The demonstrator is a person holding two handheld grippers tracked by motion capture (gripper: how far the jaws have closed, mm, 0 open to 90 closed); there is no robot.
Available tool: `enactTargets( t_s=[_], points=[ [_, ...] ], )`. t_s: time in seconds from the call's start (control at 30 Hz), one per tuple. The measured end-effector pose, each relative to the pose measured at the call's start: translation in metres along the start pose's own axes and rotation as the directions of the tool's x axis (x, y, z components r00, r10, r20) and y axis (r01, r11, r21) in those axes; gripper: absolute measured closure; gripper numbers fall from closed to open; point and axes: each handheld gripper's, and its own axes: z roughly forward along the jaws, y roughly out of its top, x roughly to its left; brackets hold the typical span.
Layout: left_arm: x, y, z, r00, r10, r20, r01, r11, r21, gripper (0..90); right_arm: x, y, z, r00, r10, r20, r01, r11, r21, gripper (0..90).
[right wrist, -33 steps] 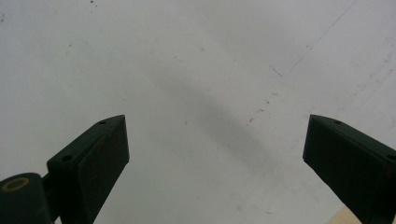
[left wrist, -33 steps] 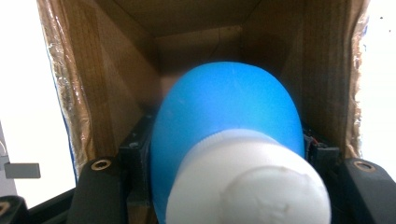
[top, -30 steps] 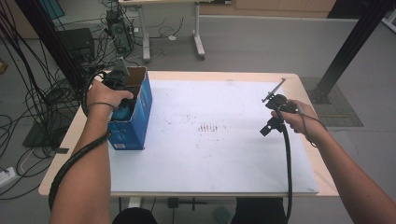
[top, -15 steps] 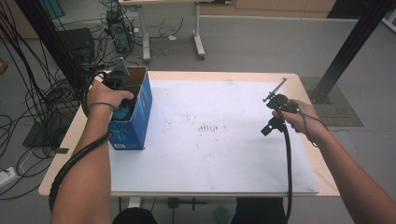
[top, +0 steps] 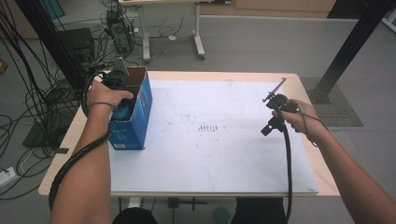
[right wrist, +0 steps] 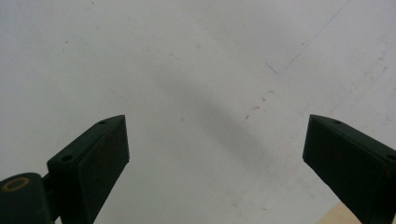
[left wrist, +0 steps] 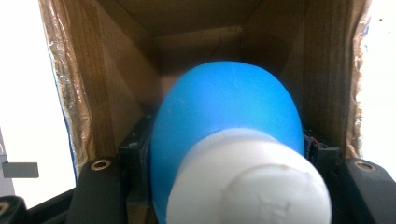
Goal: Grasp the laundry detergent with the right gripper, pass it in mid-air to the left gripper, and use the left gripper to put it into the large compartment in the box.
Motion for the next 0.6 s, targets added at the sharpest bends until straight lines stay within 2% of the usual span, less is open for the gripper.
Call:
enactTargets(
  t_s=[0.4, 0.53, 0.6],
  points=[
    [0.002, 0.001, -0.007, 0.9998, -0.019, -0.006, 0.019, 0.9997, 0.013, 32.4, -0.001, 0.0, 0.001, 1.0, 0.003, -0.007, -0.003, 1.0, 0.0, 7.2],
    [0.004, 0.0, -0.013, 0.9996, -0.023, 0.014, 0.023, 0.9997, 0.0, 31.9, -0.001, 0.0, 0.001, 1.0, 0.003, -0.007, -0.003, 1.0, 0.0, 7.2],
    [0.005, -0.001, -0.018, 0.9987, -0.029, 0.042, 0.03, 0.9995, -0.011, 30.7, -0.001, 0.0, 0.001, 1.0, 0.002, -0.006, -0.002, 1.0, 0.001, 7.1]
  ],
)
